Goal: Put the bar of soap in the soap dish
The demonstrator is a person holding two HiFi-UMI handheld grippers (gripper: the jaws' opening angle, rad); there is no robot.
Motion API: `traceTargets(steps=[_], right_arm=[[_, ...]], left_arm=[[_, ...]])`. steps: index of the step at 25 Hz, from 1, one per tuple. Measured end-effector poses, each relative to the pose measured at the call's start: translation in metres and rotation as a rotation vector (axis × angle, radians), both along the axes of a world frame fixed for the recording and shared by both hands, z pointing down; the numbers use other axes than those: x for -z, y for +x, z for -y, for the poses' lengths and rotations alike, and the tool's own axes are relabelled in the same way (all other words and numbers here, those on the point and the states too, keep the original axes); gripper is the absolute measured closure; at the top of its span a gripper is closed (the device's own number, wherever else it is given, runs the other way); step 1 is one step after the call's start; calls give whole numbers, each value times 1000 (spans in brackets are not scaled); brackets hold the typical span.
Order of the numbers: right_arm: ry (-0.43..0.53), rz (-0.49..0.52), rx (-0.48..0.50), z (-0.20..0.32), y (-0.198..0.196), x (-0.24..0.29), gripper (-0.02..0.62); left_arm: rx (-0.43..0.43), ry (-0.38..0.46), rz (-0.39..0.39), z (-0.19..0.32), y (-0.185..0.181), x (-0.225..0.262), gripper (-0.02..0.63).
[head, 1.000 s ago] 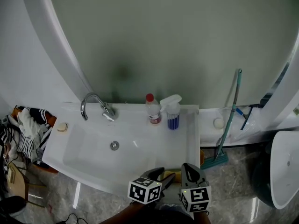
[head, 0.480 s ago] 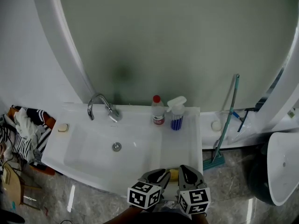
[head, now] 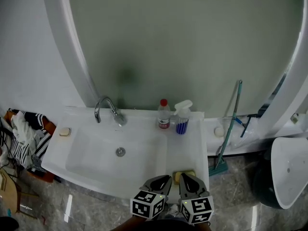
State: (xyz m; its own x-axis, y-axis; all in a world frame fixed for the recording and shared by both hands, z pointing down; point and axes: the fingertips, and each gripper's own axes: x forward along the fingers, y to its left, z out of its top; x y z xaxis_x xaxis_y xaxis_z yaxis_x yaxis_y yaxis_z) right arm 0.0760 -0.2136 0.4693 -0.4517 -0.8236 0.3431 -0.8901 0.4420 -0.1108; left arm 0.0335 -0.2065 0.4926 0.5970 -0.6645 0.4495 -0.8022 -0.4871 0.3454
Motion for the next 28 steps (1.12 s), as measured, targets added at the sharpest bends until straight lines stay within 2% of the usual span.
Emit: traceTargets(steps=[5,13,23,28], right_arm=[[9,3,-2,-15,-4,8,583],[17,11,-29,-47,-4,16,583],[19,5,-31,-89,-8,20,584],[12,16,-41,-106,-10,19,584]], left_arm=[[-14,36,-34,-13,3,17,583],[-21,88,-22,-43,10,30,595],[-25,157,36,-81,8,37,597],[-17,166,52,-99,3,37,597]])
